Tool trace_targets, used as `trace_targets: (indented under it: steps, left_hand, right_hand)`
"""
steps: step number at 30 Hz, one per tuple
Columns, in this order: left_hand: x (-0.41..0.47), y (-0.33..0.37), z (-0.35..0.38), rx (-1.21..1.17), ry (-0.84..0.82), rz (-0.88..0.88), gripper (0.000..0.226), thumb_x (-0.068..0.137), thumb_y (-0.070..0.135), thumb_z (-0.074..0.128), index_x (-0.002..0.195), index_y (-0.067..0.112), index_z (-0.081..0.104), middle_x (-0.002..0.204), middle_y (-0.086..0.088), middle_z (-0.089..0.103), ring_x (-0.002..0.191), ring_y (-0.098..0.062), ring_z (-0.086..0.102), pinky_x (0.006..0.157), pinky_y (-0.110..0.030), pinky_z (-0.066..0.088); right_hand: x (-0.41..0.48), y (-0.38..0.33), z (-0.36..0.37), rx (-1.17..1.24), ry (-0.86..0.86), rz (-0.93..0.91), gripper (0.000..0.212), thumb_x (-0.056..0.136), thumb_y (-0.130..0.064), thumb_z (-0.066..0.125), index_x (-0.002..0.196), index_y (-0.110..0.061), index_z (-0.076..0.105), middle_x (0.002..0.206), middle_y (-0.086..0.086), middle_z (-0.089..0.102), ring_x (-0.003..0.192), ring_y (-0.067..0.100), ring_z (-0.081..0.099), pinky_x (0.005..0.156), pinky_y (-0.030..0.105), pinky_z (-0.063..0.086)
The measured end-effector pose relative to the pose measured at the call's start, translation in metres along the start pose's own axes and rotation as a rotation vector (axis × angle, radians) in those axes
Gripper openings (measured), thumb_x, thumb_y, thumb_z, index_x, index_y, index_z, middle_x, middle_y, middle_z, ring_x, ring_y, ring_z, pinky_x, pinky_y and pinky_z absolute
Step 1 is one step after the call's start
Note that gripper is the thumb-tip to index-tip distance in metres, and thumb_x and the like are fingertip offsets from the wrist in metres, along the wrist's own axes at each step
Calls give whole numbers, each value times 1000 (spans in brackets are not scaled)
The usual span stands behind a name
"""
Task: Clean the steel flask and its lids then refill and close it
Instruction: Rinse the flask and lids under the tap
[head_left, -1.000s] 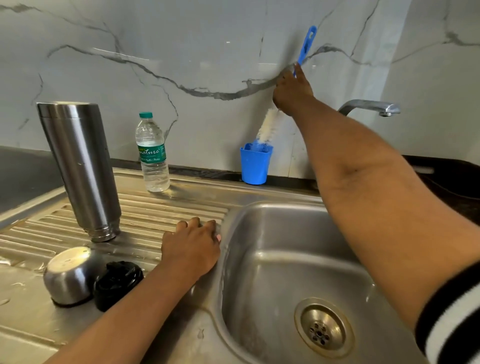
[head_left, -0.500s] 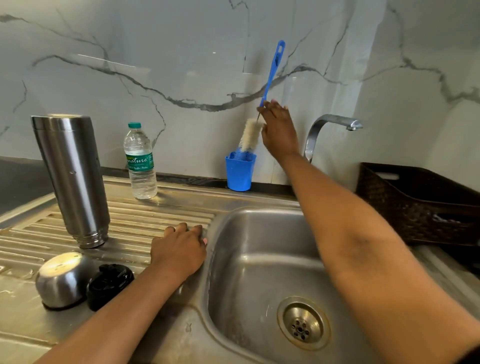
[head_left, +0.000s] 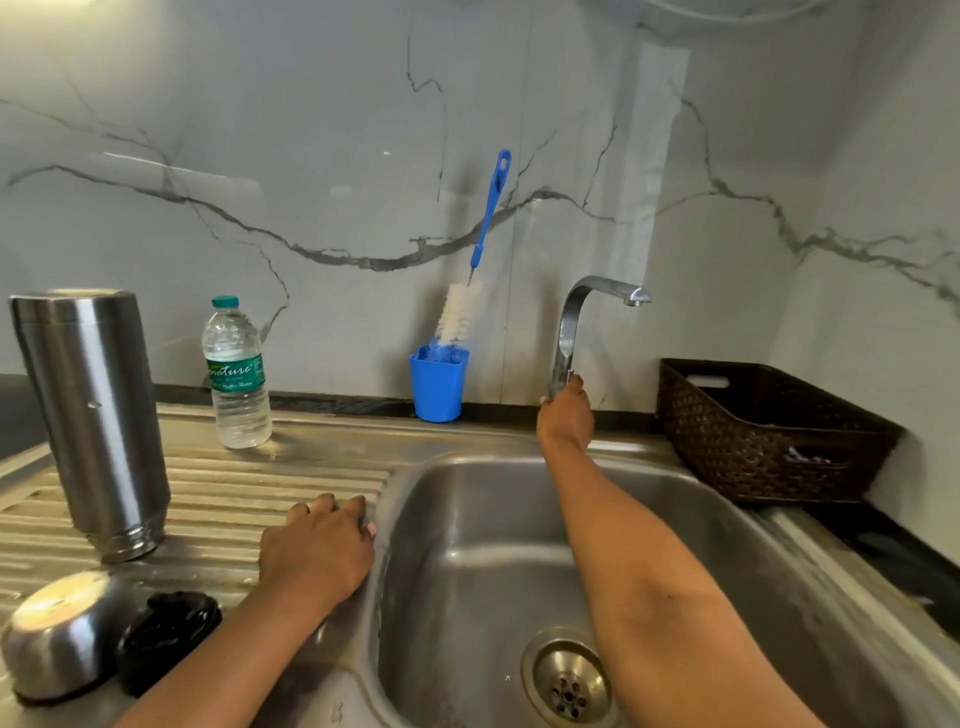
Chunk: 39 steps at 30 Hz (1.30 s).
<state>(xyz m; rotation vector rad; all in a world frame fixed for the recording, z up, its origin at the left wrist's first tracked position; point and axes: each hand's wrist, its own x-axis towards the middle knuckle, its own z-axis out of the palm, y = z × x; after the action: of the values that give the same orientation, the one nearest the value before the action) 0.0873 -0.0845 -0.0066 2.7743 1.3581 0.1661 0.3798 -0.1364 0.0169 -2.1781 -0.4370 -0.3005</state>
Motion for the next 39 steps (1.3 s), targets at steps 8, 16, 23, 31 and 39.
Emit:
trace_targets:
  steps: [8,16,23,31,39]
  left_hand:
    - [0,1,2,-4,10,-10,44,99,43,24,142,33,32,146,3,36,132,-22,35,101,-39,35]
    - [1,0,2,-14,9,-17,45,99,43,23,142,32,32,147,2,35,133,-23,34,101,-40,35]
    - [0,1,1,-18,6,-21,45,100,43,23,143,32,31,148,2,33,134,-23,33,102,-40,34]
    - [-3,2,2,-8,2,-20,45,100,40,24,143,32,30,148,1,33,134,-23,32,102,-40,34]
    - [-35,20,-42,-204,266,119,45,98,37,41,140,23,40,136,-2,51,122,-22,49,88,-35,44]
  right_hand:
    - [0,6,2,-174,35,-83,34,95,-13,53,127,-3,43,109,16,65,95,29,66,74,34,53]
    - [1,7,0,-331,8,-178,41,94,-9,53,132,-4,39,113,15,63,99,28,65,77,35,53]
    - [-1,8,-1,-405,22,-213,38,94,-11,53,129,-3,41,113,15,63,98,28,65,77,34,54]
    - [-5,0,-9,-295,-51,-141,47,92,-9,57,134,-3,37,121,17,59,106,28,61,82,35,52]
    - [-69,-32,-54,-78,-216,-215,78,91,-24,60,149,-6,13,150,17,31,137,32,30,110,37,31]
